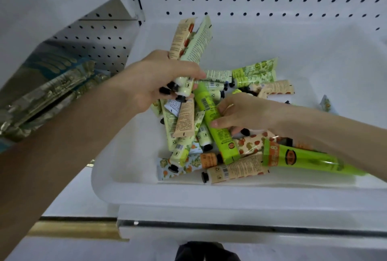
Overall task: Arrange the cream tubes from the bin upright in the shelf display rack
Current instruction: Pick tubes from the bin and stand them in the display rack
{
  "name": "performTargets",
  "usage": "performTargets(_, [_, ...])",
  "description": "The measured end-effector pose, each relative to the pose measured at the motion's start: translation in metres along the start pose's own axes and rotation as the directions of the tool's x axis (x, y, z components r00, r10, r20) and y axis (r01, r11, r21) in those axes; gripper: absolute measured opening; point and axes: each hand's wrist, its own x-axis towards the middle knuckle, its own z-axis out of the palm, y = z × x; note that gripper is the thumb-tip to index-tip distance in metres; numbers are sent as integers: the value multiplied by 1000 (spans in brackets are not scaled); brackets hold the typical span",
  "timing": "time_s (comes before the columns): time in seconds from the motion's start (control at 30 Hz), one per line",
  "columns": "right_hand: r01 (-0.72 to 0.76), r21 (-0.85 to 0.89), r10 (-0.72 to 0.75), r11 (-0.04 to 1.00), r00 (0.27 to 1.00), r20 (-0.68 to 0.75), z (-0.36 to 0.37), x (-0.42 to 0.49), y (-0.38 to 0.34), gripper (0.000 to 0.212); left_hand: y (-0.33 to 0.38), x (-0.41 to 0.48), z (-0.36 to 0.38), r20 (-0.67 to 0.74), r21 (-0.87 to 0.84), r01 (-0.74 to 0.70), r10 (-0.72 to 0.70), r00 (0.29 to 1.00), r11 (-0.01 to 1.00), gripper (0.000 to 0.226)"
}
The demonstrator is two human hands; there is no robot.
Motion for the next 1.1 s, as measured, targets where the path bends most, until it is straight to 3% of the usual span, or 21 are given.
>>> performTargets(0.07, [-27, 56, 26, 998, 1000, 16, -9, -4, -2, 51, 1, 0, 1, 11, -4, -26, 26, 1000, 1000, 27])
performTargets(0.2, [-50, 336, 26, 941, 997, 76, -35, -19, -11, 29, 1, -2, 3, -29, 35, -111, 112, 993, 993, 23])
performTargets(0.4, [94, 345, -65, 934, 993, -95, -79, -82, -8, 29, 10, -23, 20, -89, 149, -265, 280, 956, 953, 23])
performTargets(0.6, [133, 582, -142, 802, 989, -30, -113, -182, 40, 28, 38, -63, 71, -113, 202, -380, 407, 907, 903, 33])
performTargets(0.73, [174, 589, -171, 789, 983, -62, -121, -255, 90, 42, 56, -93, 132, -140, 139, -407, 425, 895, 903, 33])
performTargets(0.9, [238, 533, -116, 812, 960, -254, -134, -348, 177, 49, 70, -134, 248, -117, 47, -438, 440, 890, 898, 33])
performTargets(1.1, [151, 582, -3, 799, 969, -247, -145, -426, 279, 38, 55, -173, 378, 16, -113, -443, 447, 894, 890, 34])
